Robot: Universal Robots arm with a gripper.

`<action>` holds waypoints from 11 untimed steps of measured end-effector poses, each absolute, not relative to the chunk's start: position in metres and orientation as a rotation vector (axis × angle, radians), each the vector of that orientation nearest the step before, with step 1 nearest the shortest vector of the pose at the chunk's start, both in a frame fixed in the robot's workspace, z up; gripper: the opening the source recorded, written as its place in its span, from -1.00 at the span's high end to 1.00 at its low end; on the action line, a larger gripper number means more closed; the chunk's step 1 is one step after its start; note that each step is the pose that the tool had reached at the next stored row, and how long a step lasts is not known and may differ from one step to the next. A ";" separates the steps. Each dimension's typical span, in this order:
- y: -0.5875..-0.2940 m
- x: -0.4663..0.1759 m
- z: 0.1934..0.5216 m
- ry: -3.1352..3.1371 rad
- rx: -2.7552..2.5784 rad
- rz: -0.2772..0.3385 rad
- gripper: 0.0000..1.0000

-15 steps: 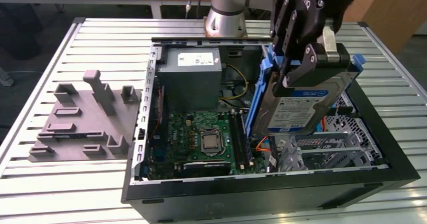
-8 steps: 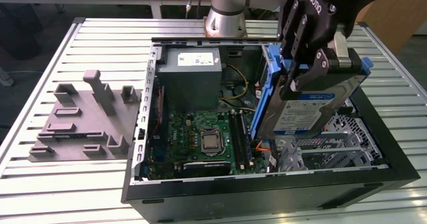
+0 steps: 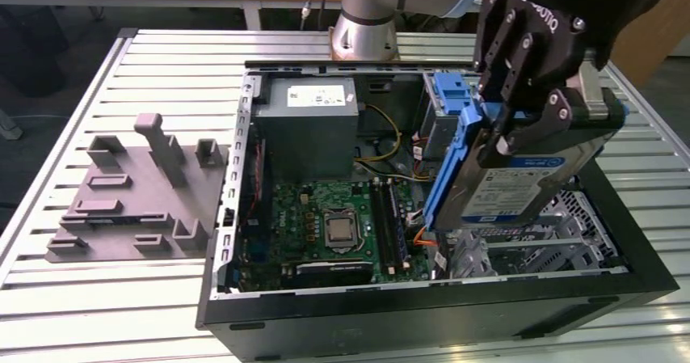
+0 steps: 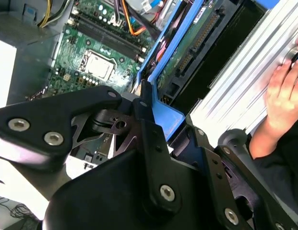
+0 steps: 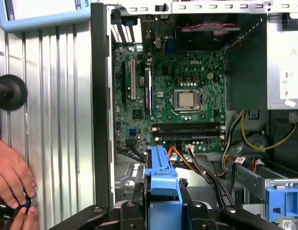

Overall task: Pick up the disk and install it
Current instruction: 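Insert the disk into the insertion slot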

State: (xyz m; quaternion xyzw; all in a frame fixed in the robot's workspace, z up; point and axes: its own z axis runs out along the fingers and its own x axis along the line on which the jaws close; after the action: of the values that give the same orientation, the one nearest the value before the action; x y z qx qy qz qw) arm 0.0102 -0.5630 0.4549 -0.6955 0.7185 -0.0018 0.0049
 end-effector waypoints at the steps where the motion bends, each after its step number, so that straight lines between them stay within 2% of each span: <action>1: -0.563 0.013 0.455 2.251 -2.179 -0.005 0.27; 11: -0.570 0.026 0.454 2.252 -2.180 -0.001 0.27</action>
State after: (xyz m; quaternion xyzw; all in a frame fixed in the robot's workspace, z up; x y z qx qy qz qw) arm 0.0257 -0.5701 0.4543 -0.6955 0.7185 -0.0004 0.0038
